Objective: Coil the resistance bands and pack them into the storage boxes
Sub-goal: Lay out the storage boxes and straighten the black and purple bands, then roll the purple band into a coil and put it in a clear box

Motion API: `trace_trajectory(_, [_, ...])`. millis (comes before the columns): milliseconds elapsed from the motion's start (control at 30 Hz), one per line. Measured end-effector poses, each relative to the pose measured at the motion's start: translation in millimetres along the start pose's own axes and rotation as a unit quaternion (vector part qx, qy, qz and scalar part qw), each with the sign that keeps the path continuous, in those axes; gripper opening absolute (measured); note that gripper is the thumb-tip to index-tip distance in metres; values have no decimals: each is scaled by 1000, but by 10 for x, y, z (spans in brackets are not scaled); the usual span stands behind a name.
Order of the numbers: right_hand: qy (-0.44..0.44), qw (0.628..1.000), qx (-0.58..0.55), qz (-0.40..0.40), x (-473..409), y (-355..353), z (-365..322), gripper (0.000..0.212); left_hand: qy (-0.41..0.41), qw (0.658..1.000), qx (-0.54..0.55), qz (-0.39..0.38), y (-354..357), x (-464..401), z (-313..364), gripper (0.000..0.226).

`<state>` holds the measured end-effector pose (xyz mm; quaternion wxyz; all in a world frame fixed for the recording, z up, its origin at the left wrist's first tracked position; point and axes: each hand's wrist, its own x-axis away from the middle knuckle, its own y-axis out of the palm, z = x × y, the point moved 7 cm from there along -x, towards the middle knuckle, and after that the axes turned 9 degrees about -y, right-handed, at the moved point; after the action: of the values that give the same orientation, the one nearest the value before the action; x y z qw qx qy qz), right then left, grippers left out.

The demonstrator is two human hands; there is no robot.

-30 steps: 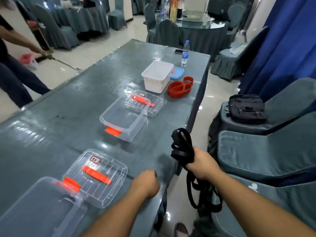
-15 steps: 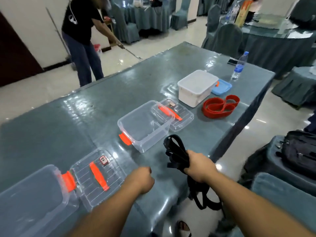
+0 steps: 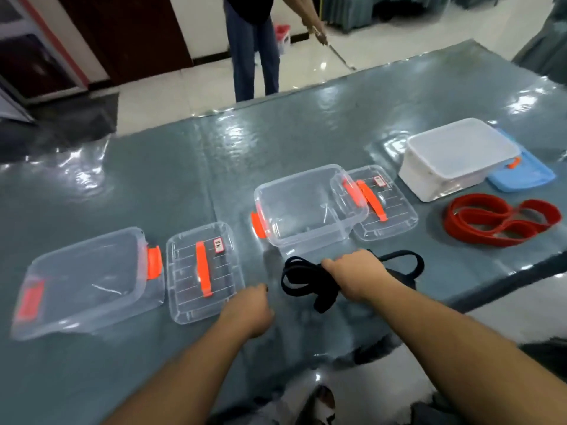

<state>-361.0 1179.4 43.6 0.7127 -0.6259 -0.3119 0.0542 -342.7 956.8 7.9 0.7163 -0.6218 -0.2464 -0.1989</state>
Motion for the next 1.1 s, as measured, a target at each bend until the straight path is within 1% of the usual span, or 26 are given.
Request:
trace_trajectory(100, [-46,998,43,-3,-255,156,-86,30,-24,1000,6,-4,63,-27,-123,60])
trace_trajectory(200, [-66,996,60,3,-416,364,-196,37,-44,999,4,-18,192,-69,-256,58])
trace_trajectory(300, [-36,999,33,6,-466,613,-271,45,-62,997,12,-42,338,-91,-385,57])
trace_trajectory(400, [5,1000,-5,-28,-446,850,-338,59,-70,995,16,-63,469,-92,-515,53])
trace_trajectory(467, [24,998,-29,-57,-445,933,-338,75,-73,994,17,-74,525,-83,-598,53])
trace_trajectory(500, [30,997,-39,-62,-445,943,-321,89,-74,994,17,-78,541,-82,-630,52])
trace_trajectory(567, [38,996,-54,-59,-433,916,-270,121,-71,994,13,-84,549,-86,-668,52])
trace_trajectory(600, [40,996,-57,-54,-418,894,-249,132,-68,994,11,-85,543,-89,-676,52])
trace_trajectory(633, [44,996,-59,-47,-397,869,-235,137,-66,994,9,-84,531,-94,-680,52])
trace_trajectory(700, [49,997,-60,-27,-344,816,-227,143,-61,995,10,-80,499,-100,-681,51])
trace_trajectory(800, [50,997,-64,-10,-267,740,-247,145,-46,996,10,-73,442,-108,-689,51])
trace_trajectory(967, [46,997,-64,-13,-188,605,-357,148,-28,998,5,-57,301,-131,-725,50])
trace_trajectory(1033, [48,997,-58,-15,-162,546,-413,145,-18,999,1,-50,235,-116,-744,50])
trace_trajectory(1100, [52,997,-53,-17,-143,499,-465,138,-7,999,0,-39,170,-93,-776,51])
